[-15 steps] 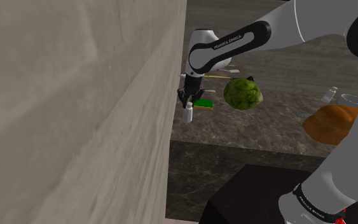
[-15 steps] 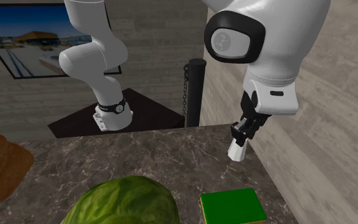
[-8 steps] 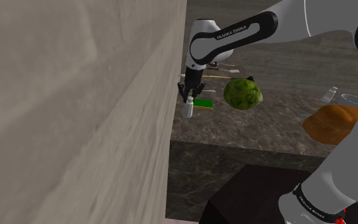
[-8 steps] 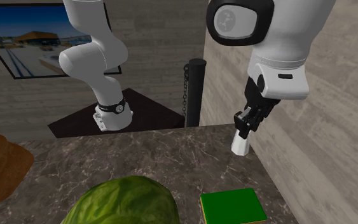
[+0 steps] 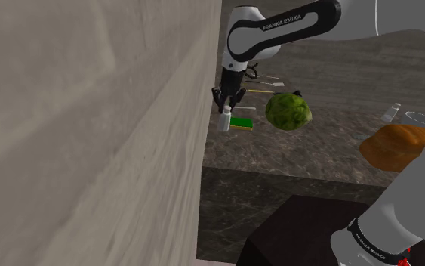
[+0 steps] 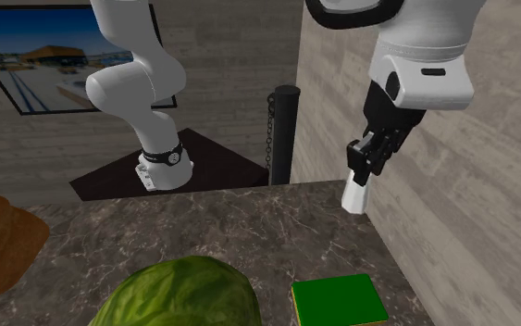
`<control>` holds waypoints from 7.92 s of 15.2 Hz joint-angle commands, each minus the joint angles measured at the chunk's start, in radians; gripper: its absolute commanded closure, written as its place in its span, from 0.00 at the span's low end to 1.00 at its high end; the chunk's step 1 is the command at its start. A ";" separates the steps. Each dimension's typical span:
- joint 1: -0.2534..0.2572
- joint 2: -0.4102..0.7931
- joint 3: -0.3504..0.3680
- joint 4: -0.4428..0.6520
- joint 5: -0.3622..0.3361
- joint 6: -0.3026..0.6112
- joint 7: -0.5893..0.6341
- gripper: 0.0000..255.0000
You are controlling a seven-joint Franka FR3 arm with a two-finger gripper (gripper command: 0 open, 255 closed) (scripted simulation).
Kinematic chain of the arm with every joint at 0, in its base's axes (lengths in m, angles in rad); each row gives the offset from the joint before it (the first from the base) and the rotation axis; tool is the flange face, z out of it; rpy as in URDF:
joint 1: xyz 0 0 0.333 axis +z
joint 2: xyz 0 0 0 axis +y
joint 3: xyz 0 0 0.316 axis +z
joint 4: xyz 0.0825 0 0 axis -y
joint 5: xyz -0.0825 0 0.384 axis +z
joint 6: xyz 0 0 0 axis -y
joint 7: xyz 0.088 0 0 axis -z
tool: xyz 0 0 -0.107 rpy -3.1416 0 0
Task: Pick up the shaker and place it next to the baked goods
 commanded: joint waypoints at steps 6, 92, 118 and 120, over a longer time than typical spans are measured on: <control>-0.001 -0.025 0.000 0.068 0.000 -0.093 0.006 1.00; -0.412 -0.435 -0.743 -0.177 -0.217 -0.272 -1.065 1.00; -0.408 -0.322 -0.810 -0.441 -0.179 0.089 -1.115 1.00; -0.405 -0.305 -0.817 -0.456 -0.169 0.117 -1.124 1.00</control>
